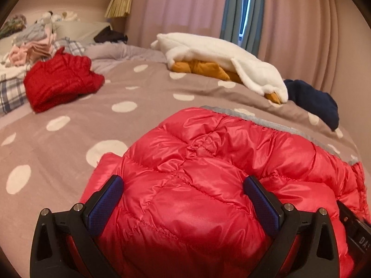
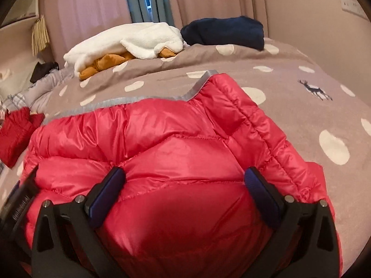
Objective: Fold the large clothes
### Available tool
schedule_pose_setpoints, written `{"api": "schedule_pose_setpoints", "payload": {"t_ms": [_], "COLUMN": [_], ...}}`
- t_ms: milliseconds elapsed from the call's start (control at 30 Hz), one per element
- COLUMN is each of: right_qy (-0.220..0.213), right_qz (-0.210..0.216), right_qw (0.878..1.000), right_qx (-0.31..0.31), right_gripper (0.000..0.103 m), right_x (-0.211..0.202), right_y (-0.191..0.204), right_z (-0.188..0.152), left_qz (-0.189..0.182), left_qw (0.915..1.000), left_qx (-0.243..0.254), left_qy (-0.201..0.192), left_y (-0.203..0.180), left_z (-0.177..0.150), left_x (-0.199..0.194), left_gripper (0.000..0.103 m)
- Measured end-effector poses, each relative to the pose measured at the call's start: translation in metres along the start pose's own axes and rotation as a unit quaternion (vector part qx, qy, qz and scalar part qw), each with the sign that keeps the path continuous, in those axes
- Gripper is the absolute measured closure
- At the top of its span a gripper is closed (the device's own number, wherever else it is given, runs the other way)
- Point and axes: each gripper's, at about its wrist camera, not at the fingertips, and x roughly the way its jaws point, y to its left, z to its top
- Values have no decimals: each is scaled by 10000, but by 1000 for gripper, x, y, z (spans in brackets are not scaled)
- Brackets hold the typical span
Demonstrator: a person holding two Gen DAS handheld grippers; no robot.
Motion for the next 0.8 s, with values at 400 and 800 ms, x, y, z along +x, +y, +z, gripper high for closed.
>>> {"api": "schedule_pose_setpoints", "payload": {"t_ms": [400,800], "right_qy": [-297,-78], "right_qz": [268,494], "right_qw": [9990,9974], "right_qx": [201,-514], "right_gripper": [0,0], "right_x": [-44,-52], "right_y": [9,40], "right_z": [9,-8], "left_qz": [-16,-431], "left_qw": [9963,9641], "left_qx": [-809,-2227], "left_qy": [-293,1378], "left_y": [35,121], "left_z": [20,-5], "left_x": [-41,-20], "left_gripper": [1,1]}}
